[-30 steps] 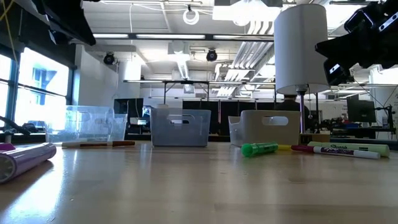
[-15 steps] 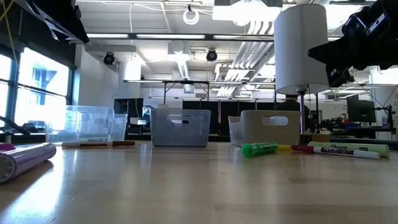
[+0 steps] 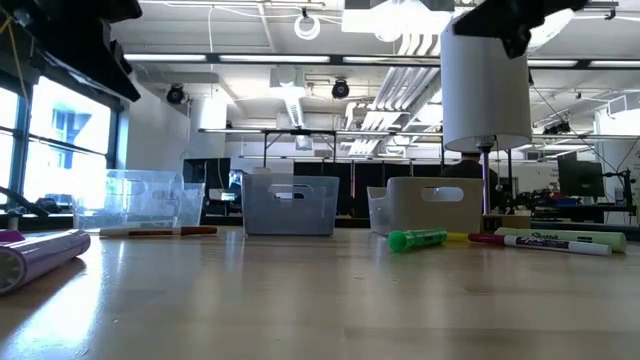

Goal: Pick & Place Markers
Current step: Put the light green highlighter pen into the gray bin

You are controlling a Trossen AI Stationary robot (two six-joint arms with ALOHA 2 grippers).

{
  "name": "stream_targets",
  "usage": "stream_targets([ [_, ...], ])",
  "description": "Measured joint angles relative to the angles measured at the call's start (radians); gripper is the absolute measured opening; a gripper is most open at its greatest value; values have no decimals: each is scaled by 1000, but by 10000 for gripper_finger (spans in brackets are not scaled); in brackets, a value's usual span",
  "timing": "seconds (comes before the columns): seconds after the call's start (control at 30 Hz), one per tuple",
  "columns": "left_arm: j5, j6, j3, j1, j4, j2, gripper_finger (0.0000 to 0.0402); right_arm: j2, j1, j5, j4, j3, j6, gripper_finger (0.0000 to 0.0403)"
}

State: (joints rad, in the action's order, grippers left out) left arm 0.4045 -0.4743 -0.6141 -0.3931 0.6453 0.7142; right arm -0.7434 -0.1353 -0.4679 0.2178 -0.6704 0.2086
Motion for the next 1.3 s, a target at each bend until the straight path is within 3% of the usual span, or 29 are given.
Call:
stream_targets([
  [0.1, 0, 1, 57, 0, -55, -80, 0, -209, -9, -46, 261, -193, 161, 0],
  [0.27, -10, 3, 79, 0, -64, -184, 0, -499, -9, -29, 731, -453, 559, 0],
  [0.37, -23, 2, 79, 0, -67, -217, 0, -619, -9, 24, 962, -532, 819, 0],
  [0.47, -31, 3, 79, 0, -68, -239, 0, -691, -28, 74, 1072, -539, 949, 1],
  [0.67, -32, 18, 79, 0, -68, -241, 0, -727, -85, 127, 1057, -428, 1078, 1],
  [0.9, -30, 68, 79, 0, -76, -232, 0, -643, -105, 230, 886, -203, 1145, 1],
  [1.17, -27, 48, 79, 0, -77, -232, 0, -609, -36, 383, 658, -29, 1080, 1],
  [1.3, -27, 41, 79, 0, -77, -232, 0, -609, -21, 407, 573, -1, 1066, 1],
])
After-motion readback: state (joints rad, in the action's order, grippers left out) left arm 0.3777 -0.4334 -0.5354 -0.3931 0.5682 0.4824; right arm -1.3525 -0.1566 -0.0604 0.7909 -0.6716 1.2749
